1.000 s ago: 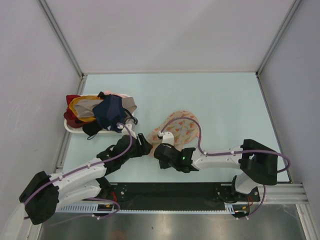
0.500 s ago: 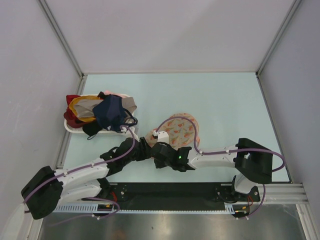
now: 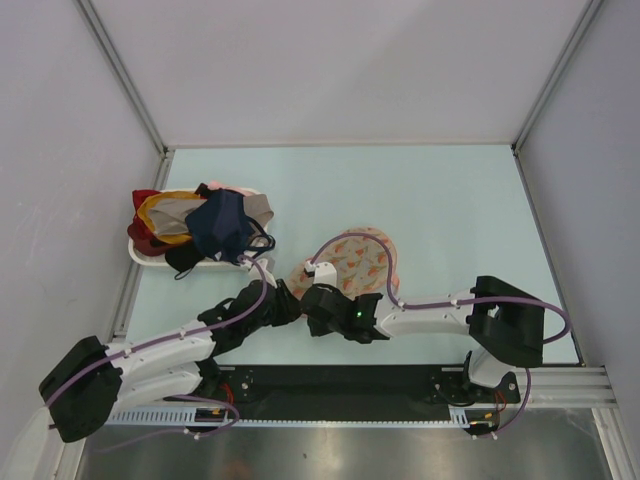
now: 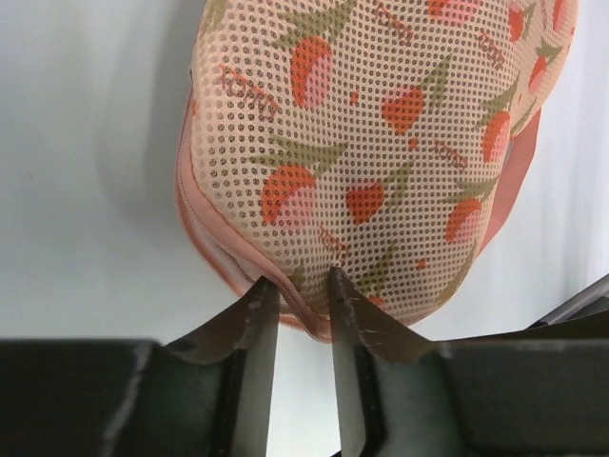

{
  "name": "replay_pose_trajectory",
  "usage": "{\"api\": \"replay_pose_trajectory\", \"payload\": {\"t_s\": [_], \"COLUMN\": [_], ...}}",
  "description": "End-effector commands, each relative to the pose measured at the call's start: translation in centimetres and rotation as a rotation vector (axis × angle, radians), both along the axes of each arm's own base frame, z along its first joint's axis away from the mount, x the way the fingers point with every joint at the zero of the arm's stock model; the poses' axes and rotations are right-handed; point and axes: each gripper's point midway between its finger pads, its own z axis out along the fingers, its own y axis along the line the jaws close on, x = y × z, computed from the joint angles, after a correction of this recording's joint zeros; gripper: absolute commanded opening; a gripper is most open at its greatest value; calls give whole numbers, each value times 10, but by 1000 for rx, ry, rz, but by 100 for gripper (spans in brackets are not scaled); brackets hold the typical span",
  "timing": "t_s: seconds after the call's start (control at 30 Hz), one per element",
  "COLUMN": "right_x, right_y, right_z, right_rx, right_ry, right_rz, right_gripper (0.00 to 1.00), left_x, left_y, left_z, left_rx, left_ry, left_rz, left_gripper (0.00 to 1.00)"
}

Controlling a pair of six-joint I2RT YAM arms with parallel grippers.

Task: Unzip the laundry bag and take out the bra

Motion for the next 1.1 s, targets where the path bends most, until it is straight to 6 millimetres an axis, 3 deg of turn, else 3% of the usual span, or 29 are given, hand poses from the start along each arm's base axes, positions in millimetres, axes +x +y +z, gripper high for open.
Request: {"api": "replay_pose_trajectory", "payload": {"t_s": [0.0, 0.17, 0.7, 1.07], "right_x": [8, 7, 3, 3], "right_y": [21, 19, -19, -68], "right_z": [22, 20, 9, -3], "right_rx": [71, 61, 4, -67], "right_ry": [-40, -37, -18, -19], "right_rz": [2, 0, -78, -180], "right_gripper": [0, 0, 0, 0], "left_x": [-3, 0, 5, 9], "left_y": [-4, -4, 7, 13], "left_z": [1, 2, -4, -6], "left_rx": [-33, -34, 19, 39], "left_ry": [10, 3, -11, -17], "left_rz": [1, 11, 55, 75], "left_gripper": [24, 1, 0, 0]}}
